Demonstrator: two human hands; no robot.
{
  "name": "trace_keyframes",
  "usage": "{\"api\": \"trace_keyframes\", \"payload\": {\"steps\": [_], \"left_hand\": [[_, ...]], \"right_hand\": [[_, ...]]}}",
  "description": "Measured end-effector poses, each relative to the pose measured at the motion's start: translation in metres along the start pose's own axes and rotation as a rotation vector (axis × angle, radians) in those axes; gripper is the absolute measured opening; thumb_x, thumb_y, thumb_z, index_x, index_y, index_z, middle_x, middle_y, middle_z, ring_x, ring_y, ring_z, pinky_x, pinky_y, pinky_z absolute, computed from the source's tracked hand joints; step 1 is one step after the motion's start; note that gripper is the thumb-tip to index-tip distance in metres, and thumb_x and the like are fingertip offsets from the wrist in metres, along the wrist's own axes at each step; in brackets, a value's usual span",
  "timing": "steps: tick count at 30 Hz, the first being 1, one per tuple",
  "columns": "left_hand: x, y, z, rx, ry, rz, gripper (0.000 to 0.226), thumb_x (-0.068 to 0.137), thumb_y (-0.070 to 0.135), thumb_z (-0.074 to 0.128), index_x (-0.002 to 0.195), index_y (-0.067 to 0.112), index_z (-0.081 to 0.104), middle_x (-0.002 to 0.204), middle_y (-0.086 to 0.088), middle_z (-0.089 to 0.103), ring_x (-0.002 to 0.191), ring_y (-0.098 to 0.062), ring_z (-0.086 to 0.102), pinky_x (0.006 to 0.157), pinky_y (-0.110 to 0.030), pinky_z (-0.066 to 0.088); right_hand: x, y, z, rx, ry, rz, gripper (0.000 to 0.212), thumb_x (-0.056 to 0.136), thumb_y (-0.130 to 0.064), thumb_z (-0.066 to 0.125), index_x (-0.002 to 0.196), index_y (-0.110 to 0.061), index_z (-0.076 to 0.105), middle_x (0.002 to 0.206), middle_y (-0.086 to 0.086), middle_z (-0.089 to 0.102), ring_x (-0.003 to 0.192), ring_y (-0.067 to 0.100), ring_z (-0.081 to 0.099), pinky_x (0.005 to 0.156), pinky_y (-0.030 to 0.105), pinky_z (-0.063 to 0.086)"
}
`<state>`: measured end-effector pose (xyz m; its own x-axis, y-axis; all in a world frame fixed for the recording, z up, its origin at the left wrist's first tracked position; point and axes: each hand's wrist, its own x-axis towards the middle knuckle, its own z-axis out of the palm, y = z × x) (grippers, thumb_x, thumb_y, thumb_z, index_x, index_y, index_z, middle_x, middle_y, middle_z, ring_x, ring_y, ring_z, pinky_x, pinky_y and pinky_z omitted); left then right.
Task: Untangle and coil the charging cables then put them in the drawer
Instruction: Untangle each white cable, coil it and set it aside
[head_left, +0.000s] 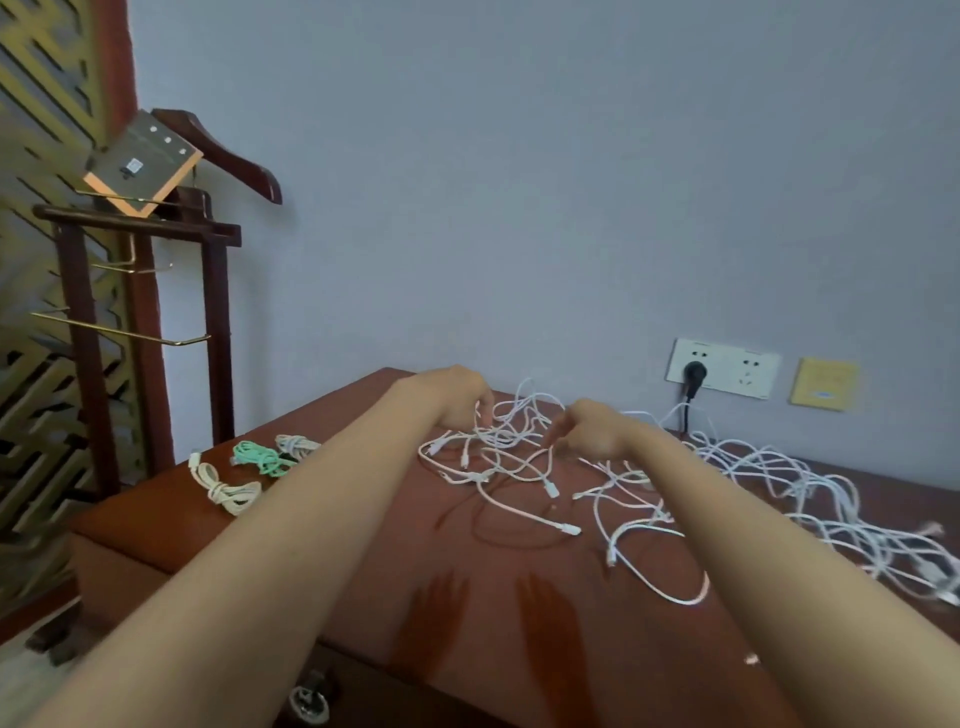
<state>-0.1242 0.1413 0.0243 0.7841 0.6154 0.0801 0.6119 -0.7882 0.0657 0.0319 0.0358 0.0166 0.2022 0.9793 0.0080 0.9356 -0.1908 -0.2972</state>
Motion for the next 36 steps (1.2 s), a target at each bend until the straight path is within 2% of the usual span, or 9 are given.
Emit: {"api": "trace_keyframes", "payload": {"steps": [4, 7, 12, 15, 19, 23, 26, 29, 36], "left_hand": [[0.006, 0.05, 0.0, -0.024, -0.036, 0.09, 0.038, 0.083, 0.0, 0.047, 0.107, 0.02, 0.068, 0.111, -0.005, 0.063, 0.103, -0.022, 0.059, 0.084, -0.029, 0.047], [0.01, 0.085, 0.005, -0.027, -0.05, 0.15, 0.037, 0.083, 0.001, 0.048, 0.108, 0.02, 0.068, 0.11, -0.006, 0.063, 0.1, -0.022, 0.059, 0.079, -0.026, 0.045], [0.012, 0.137, 0.016, -0.027, -0.122, 0.275, 0.034, 0.083, 0.002, 0.052, 0.108, 0.017, 0.069, 0.108, -0.005, 0.065, 0.092, -0.017, 0.058, 0.07, -0.02, 0.04], [0.014, 0.163, 0.026, -0.009, -0.192, 0.347, 0.029, 0.085, 0.006, 0.056, 0.109, 0.015, 0.068, 0.109, -0.005, 0.065, 0.084, -0.01, 0.049, 0.061, -0.017, 0.035], [0.02, 0.186, 0.04, -0.044, -0.277, 0.369, 0.024, 0.083, 0.008, 0.06, 0.104, 0.013, 0.07, 0.079, 0.001, 0.059, 0.073, -0.015, 0.054, 0.051, -0.012, 0.038], [0.027, 0.198, 0.053, -0.16, -0.391, 0.338, 0.021, 0.085, 0.007, 0.059, 0.102, 0.0, 0.068, 0.065, 0.005, 0.058, 0.05, -0.005, 0.054, 0.051, -0.012, 0.043], [0.027, 0.209, 0.063, -0.182, -0.463, 0.33, 0.017, 0.09, 0.019, 0.057, 0.098, 0.009, 0.068, 0.066, 0.004, 0.059, 0.045, -0.002, 0.051, 0.051, -0.017, 0.04], [0.03, 0.215, 0.074, -0.221, -0.474, 0.309, 0.012, 0.093, 0.027, 0.052, 0.092, 0.018, 0.06, 0.069, 0.005, 0.06, 0.054, -0.009, 0.052, 0.051, -0.021, 0.035], [0.043, 0.198, 0.09, -0.334, -0.309, 0.152, 0.02, 0.09, 0.012, 0.049, 0.109, 0.011, 0.055, 0.082, -0.006, 0.061, 0.054, -0.011, 0.05, 0.05, -0.02, 0.04]], "right_hand": [[-0.035, 0.036, -0.021, 0.004, -0.005, 0.117, 0.024, 0.086, -0.005, 0.057, 0.107, -0.007, 0.069, 0.081, 0.004, 0.06, 0.073, 0.013, 0.055, 0.049, 0.008, 0.04], [-0.055, 0.06, -0.026, 0.034, -0.018, 0.194, 0.025, 0.085, -0.001, 0.054, 0.106, -0.006, 0.068, 0.07, 0.001, 0.06, 0.047, 0.0, 0.054, 0.048, 0.012, 0.043], [-0.086, 0.087, -0.026, 0.047, -0.201, 0.321, 0.026, 0.089, -0.003, 0.05, 0.108, -0.01, 0.066, 0.085, 0.003, 0.063, 0.066, 0.01, 0.058, 0.058, 0.022, 0.047], [-0.103, 0.099, -0.023, 0.026, -0.357, 0.407, 0.012, 0.092, -0.013, 0.052, 0.088, -0.018, 0.061, 0.082, 0.002, 0.061, 0.061, 0.01, 0.056, 0.055, 0.019, 0.042], [-0.117, 0.118, -0.011, -0.072, -0.518, 0.534, 0.032, 0.086, -0.048, 0.059, 0.079, -0.017, 0.06, 0.068, -0.002, 0.062, 0.056, 0.01, 0.054, 0.052, 0.019, 0.032], [-0.124, 0.131, -0.001, 0.036, -0.547, 0.53, 0.019, 0.088, -0.028, 0.059, 0.074, -0.016, 0.062, 0.05, -0.007, 0.063, 0.041, 0.006, 0.047, 0.045, 0.014, 0.031], [-0.127, 0.139, 0.0, 0.197, -0.415, 0.505, 0.018, 0.088, -0.009, 0.051, 0.073, -0.014, 0.059, 0.047, -0.004, 0.059, 0.038, 0.007, 0.046, 0.04, 0.01, 0.033], [-0.128, 0.149, -0.001, 0.387, -0.172, 0.496, 0.022, 0.091, -0.005, 0.042, 0.074, -0.011, 0.055, 0.063, 0.006, 0.058, 0.043, 0.012, 0.047, 0.04, 0.012, 0.035], [-0.138, 0.171, -0.008, 0.7, 0.288, 0.518, 0.039, 0.086, 0.008, 0.025, 0.063, -0.007, 0.054, 0.06, 0.007, 0.058, 0.036, 0.009, 0.05, 0.039, 0.016, 0.039]]}}
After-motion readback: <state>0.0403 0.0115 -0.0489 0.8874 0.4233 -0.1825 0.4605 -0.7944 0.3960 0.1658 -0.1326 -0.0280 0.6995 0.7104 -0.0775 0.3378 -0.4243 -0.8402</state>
